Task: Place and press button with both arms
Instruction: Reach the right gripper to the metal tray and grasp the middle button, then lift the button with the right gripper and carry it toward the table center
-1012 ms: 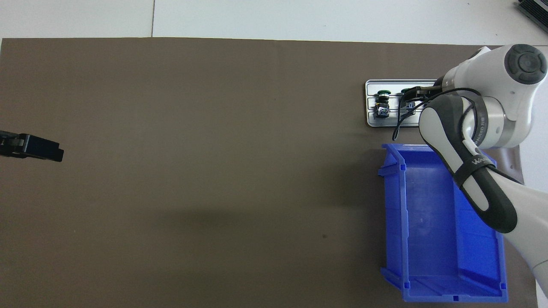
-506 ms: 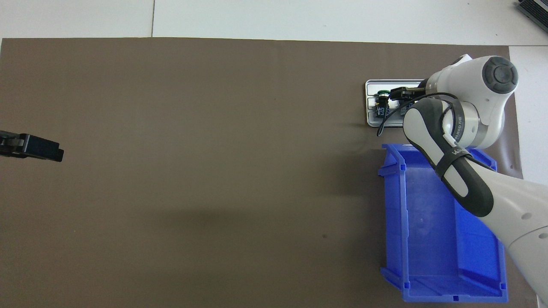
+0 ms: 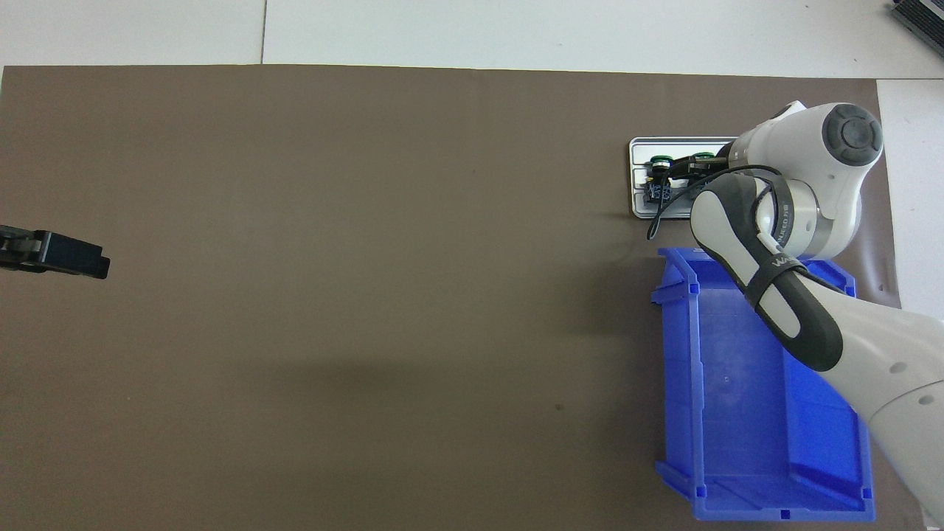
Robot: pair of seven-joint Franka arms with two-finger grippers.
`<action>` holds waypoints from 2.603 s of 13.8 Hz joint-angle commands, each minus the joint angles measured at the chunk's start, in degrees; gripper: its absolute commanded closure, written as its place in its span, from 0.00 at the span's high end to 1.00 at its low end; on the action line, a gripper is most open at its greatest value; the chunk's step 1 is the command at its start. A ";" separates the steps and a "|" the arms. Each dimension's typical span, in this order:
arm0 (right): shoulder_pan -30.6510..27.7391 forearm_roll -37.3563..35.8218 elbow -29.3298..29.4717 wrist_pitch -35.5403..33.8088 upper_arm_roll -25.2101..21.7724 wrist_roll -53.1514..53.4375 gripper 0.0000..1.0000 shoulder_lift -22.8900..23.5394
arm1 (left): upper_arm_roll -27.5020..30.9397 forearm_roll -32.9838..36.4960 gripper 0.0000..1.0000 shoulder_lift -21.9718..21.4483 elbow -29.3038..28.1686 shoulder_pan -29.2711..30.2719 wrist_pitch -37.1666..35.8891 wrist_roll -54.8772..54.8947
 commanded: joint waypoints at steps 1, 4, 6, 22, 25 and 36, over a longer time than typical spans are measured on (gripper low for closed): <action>-0.91 1.12 -0.57 2.67 0.55 -2.07 0.99 0.78 | -0.29 0.42 1.00 -0.62 -0.52 0.42 -0.57 0.12; -0.74 1.12 -0.66 2.50 0.64 -1.98 0.89 0.87 | -0.29 0.42 1.00 -0.61 -0.52 0.42 -0.57 0.12; -0.82 1.20 -0.49 1.80 0.64 -2.07 0.89 0.87 | -0.29 0.42 1.00 -0.62 -0.52 0.42 -0.57 0.12; 0.05 -0.20 8.81 -13.74 0.20 7.39 0.00 -2.03 | -0.29 0.42 1.00 -0.62 -0.52 0.42 -0.57 0.12; 1.37 -0.20 13.91 -19.90 0.20 22.48 0.00 -2.91 | -0.29 0.42 1.00 -0.62 -0.52 0.42 -0.57 0.12; 19.72 -0.99 13.76 -21.32 0.29 95.00 0.00 -6.77 | -0.29 0.42 1.00 -0.62 -0.52 0.42 -0.57 0.12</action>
